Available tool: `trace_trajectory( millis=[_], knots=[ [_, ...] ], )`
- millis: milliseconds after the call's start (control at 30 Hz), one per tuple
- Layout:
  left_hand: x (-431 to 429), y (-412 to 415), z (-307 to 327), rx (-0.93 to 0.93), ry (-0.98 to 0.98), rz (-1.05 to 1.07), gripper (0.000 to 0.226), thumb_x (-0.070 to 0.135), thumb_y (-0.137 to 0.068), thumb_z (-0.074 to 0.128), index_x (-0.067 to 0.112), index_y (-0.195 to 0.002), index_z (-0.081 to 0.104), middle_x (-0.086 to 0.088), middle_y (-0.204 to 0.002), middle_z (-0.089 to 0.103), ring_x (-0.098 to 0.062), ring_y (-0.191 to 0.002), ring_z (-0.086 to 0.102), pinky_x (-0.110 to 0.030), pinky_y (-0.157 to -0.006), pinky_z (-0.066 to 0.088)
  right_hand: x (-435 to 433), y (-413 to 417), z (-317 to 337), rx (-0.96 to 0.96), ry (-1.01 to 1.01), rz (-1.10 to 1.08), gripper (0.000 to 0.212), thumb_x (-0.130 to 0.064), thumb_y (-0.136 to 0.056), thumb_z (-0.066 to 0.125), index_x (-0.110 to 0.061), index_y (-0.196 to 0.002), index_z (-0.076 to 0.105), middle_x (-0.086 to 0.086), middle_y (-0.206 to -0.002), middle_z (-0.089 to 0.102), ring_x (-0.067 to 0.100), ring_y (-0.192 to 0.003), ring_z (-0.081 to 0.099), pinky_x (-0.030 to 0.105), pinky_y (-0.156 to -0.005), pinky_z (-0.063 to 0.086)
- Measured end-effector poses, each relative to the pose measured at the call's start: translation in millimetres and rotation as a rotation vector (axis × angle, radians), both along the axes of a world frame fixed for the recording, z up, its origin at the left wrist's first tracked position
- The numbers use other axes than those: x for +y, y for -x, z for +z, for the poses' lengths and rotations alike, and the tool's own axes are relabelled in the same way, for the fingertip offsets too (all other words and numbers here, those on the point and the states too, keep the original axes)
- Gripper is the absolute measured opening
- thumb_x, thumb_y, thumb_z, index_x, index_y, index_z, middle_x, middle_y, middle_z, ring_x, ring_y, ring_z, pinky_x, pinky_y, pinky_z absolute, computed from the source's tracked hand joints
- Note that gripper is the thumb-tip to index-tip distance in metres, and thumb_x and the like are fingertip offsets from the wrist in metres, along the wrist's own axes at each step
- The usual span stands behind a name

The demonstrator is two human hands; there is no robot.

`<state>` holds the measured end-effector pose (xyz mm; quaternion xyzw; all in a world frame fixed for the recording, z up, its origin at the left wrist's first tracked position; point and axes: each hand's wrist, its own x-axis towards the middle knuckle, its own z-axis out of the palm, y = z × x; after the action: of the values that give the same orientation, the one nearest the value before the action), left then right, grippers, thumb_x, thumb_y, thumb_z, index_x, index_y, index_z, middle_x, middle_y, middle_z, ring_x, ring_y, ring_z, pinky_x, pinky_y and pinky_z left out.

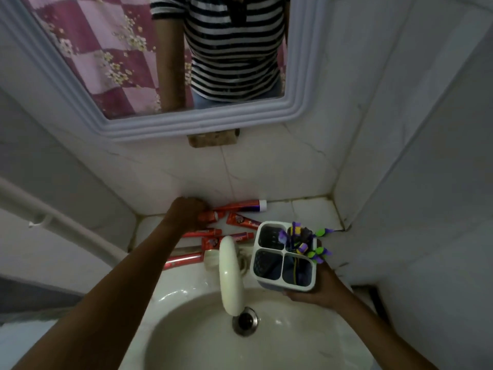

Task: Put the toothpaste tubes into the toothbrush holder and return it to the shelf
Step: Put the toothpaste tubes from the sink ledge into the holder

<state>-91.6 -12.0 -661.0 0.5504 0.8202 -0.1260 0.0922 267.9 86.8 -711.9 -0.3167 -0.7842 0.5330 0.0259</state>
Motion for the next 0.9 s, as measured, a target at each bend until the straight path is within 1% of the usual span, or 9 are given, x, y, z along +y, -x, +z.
trace_trajectory(
  millis=[167,267,333,433,533,633,733,833,900],
  knots=[
    [-16,-8,27,-0.18,-0.189,0.171,0.062,0.041,-0.085,0.061,0.016,-0.139,0.042,-0.016,-0.132,0.058,-0.035,-0.114,0.058,-0.041,-0.093,0.046,-4,-1,-1,0.11,0.041,-0.064,0.071,0.008,-0.06,0.09,-0.025,-0.107,0.048,-0.007,-0.103,0.058,-0.031,-0.09,0.053,-0.007,-0.071,0.042],
    [-19,-19,68,-0.368,-0.393,0.256,0.045,0.03,-0.086,0.064,0.02,-0.125,0.046,-0.013,-0.118,0.06,-0.029,-0.096,0.059,-0.038,-0.08,0.049,-8,0,5,0.124,0.015,-0.026,0.07,0.001,-0.063,0.091,-0.037,-0.098,0.045,-0.022,-0.095,0.054,-0.033,-0.084,0.052,-0.008,-0.07,0.04],
    [-14,-37,102,-0.373,-0.414,0.176,0.042,0.034,-0.083,0.067,0.025,-0.119,0.048,-0.004,-0.113,0.059,-0.021,-0.093,0.057,-0.035,-0.076,0.05,-9,-1,8,0.166,0.004,-0.074,0.075,0.005,-0.056,0.091,-0.028,-0.105,0.046,-0.021,-0.099,0.06,-0.03,-0.094,0.053,-0.006,-0.075,0.041],
    [1,-81,146,-0.264,-0.221,-0.077,0.042,0.039,-0.079,0.07,0.029,-0.116,0.054,0.007,-0.109,0.058,-0.014,-0.098,0.054,-0.032,-0.08,0.046,-8,0,9,0.144,-0.047,-0.027,0.074,-0.016,-0.057,0.093,-0.034,-0.111,0.046,-0.023,-0.105,0.059,-0.026,-0.098,0.054,0.0,-0.08,0.044],
    [24,-125,152,-0.097,0.016,-0.272,0.04,0.046,-0.075,0.071,0.033,-0.111,0.06,0.01,-0.103,0.063,-0.013,-0.095,0.056,-0.034,-0.083,0.049,-3,0,9,0.077,-0.044,0.036,0.066,-0.017,-0.069,0.09,-0.049,-0.101,0.042,-0.024,-0.095,0.057,-0.03,-0.087,0.053,0.0,-0.076,0.044],
    [46,-157,134,0.06,0.133,-0.381,0.024,0.044,-0.078,0.068,0.023,-0.092,0.069,0.004,-0.08,0.063,-0.016,-0.078,0.062,-0.03,-0.069,0.049,-7,1,5,0.11,0.005,0.007,0.071,-0.014,-0.062,0.092,-0.028,-0.117,0.049,-0.024,-0.095,0.065,-0.025,-0.093,0.056,0.009,-0.083,0.046],
    [63,-179,124,0.247,0.181,-0.479,0.025,0.03,-0.084,0.065,0.015,-0.066,0.059,0.005,-0.059,0.049,-0.017,-0.061,0.055,-0.027,-0.059,0.046,-8,0,-1,0.191,0.022,-0.048,0.097,-0.027,-0.051,0.087,-0.001,-0.13,0.038,-0.038,-0.115,0.06,-0.015,-0.109,0.057,0.007,-0.089,0.047],
    [74,-186,123,0.306,0.116,-0.512,0.011,0.023,-0.087,0.063,0.014,-0.092,0.068,0.003,-0.079,0.061,-0.018,-0.071,0.059,-0.028,-0.064,0.042,-8,-1,-2,0.227,0.051,-0.049,0.105,-0.033,-0.051,0.09,0.002,-0.134,0.035,-0.032,-0.121,0.06,-0.007,-0.117,0.057,0.014,-0.095,0.047],
    [79,-182,125,0.24,0.035,-0.498,0.027,0.017,-0.087,0.062,0.019,-0.114,0.063,-0.001,-0.103,0.066,-0.022,-0.091,0.065,-0.032,-0.074,0.044,-9,1,1,0.237,0.053,-0.071,0.107,-0.038,-0.05,0.092,0.0,-0.133,0.037,-0.018,-0.121,0.063,-0.007,-0.118,0.056,0.012,-0.096,0.046]
  ],
)
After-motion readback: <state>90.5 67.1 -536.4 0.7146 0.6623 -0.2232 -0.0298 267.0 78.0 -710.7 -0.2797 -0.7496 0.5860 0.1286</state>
